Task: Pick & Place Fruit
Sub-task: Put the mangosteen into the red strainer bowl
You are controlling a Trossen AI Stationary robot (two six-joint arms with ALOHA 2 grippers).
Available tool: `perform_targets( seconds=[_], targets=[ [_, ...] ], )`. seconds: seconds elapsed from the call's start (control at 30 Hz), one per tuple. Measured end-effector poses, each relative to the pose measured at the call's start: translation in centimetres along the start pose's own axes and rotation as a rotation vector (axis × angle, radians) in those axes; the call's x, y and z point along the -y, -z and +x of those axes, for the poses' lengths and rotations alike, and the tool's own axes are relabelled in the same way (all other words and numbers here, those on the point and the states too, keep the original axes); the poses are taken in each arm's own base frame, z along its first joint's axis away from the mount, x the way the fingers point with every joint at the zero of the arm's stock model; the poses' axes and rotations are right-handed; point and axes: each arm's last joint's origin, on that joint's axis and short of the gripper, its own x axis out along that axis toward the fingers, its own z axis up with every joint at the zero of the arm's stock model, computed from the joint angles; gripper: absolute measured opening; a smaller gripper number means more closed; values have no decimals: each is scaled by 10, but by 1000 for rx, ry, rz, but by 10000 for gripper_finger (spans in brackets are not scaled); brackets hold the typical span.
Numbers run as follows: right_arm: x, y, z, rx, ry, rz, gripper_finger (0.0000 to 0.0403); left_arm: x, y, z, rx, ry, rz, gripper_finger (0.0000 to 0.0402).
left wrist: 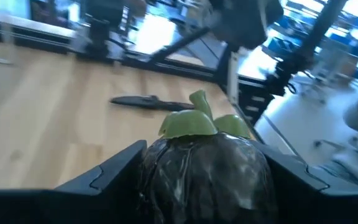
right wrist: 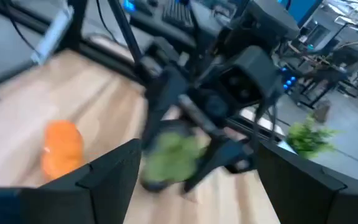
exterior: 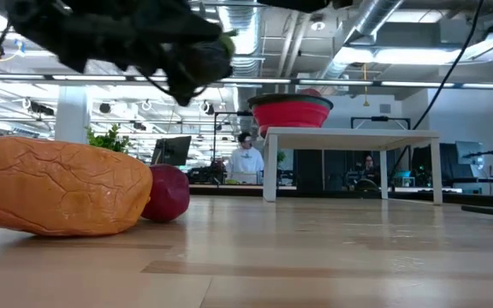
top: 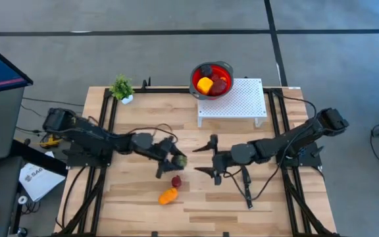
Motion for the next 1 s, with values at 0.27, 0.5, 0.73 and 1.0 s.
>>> perform_targets(
  seconds=[0.27,0.5,0.73,1.0],
  targets=[
    [-12,2,31,-189,-103,-271,334,-12,-8,33,-6,-2,-6,255],
    [-23,5,55,-336,-76,-371,374,-16,-12,30,-1,-5,-10,255],
    [-31,8,68,-421,12,-453,337,-16,-14,30,13,10,-10,259],
    [-27,8,66,-456,47,-386,251,-16,-15,30,19,11,-14,264]
  ],
)
